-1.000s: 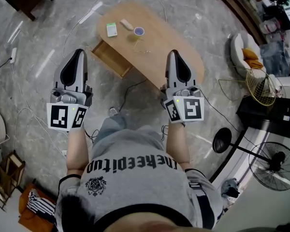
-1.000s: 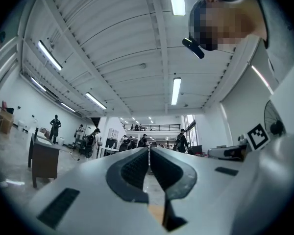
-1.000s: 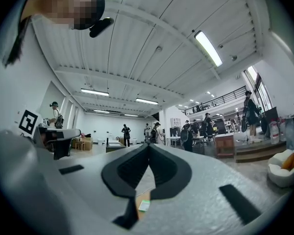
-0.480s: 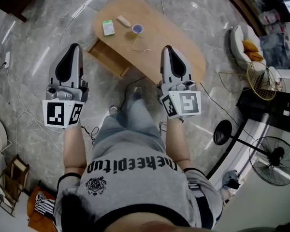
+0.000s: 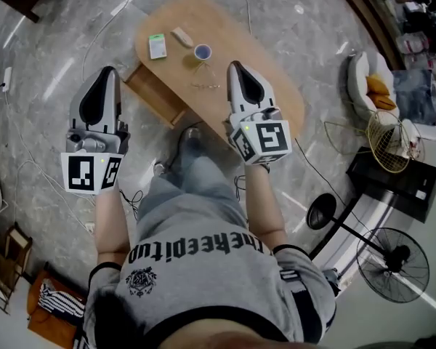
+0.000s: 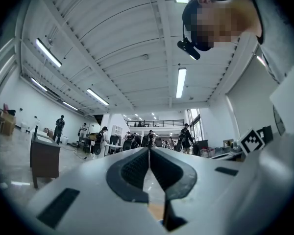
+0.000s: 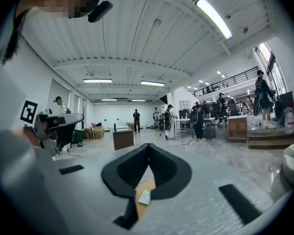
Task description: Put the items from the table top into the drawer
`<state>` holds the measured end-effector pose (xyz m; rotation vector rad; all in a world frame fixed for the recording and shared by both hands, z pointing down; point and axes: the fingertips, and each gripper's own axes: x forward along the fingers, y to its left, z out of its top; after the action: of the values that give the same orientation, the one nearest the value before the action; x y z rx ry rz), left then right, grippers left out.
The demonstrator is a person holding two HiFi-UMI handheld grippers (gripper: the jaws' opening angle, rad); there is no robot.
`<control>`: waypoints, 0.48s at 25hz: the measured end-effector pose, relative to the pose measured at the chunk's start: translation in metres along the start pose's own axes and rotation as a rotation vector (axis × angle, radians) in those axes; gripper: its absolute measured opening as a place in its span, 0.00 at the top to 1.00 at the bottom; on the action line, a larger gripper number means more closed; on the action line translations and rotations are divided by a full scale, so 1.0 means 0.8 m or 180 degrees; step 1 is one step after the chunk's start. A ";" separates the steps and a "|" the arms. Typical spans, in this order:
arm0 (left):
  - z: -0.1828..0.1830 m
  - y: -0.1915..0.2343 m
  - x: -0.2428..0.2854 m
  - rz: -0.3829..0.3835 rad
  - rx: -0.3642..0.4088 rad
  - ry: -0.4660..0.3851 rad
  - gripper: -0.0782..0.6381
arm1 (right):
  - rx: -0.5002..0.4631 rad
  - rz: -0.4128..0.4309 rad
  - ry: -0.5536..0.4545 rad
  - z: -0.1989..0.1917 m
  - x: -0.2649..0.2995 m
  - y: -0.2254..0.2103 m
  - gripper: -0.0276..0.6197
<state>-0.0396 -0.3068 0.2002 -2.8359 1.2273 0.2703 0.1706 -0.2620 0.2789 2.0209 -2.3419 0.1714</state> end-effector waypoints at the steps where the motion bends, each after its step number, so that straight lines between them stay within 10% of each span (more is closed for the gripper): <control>1: -0.004 0.000 0.008 0.0033 -0.0003 -0.0008 0.87 | 0.0016 0.0044 0.0049 -0.007 0.010 -0.007 0.96; 12: -0.074 0.014 0.077 0.0243 0.0068 0.0043 0.87 | 0.0316 0.0471 0.0856 -0.141 0.106 -0.060 0.95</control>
<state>0.0024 -0.3651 0.2477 -2.7813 1.3346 0.2397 0.2006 -0.3397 0.4021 1.7335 -2.3490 0.5390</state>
